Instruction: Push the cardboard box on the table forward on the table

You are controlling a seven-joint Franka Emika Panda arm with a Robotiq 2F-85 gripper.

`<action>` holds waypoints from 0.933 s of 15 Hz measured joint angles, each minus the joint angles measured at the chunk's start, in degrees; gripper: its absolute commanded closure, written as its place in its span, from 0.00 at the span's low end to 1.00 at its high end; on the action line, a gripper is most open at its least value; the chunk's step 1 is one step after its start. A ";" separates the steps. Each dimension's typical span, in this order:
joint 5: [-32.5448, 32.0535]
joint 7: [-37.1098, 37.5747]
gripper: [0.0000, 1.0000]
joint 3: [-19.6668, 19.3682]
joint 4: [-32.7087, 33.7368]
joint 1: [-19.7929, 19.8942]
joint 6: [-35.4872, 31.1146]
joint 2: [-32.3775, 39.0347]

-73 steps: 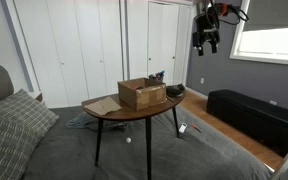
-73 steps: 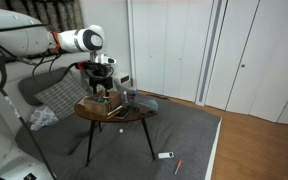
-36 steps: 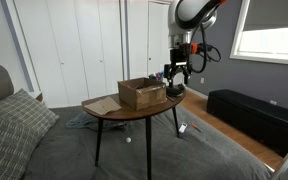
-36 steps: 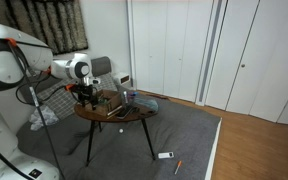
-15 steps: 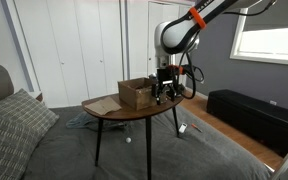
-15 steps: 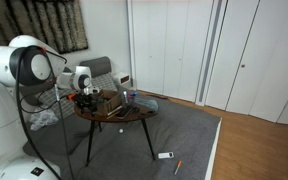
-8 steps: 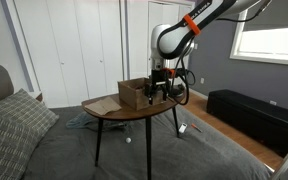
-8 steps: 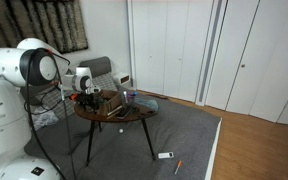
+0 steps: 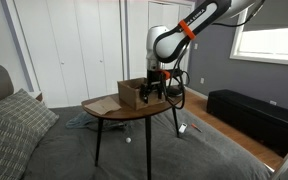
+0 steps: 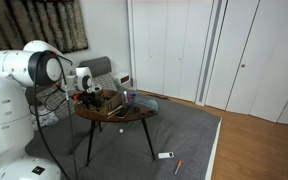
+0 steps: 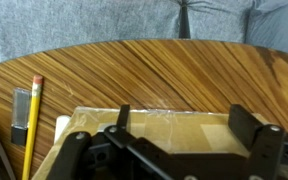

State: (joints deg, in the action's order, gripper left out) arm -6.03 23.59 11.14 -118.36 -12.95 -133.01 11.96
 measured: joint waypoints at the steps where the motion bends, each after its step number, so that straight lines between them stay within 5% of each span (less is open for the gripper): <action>1: -0.02 0.29 0.00 -0.07 0.39 -0.19 -0.04 0.28; 14: -2.11 4.36 0.00 -2.60 3.64 -2.13 -6.75 3.68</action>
State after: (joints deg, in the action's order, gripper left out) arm -8.14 27.95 8.54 -114.72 -15.08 -139.76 15.63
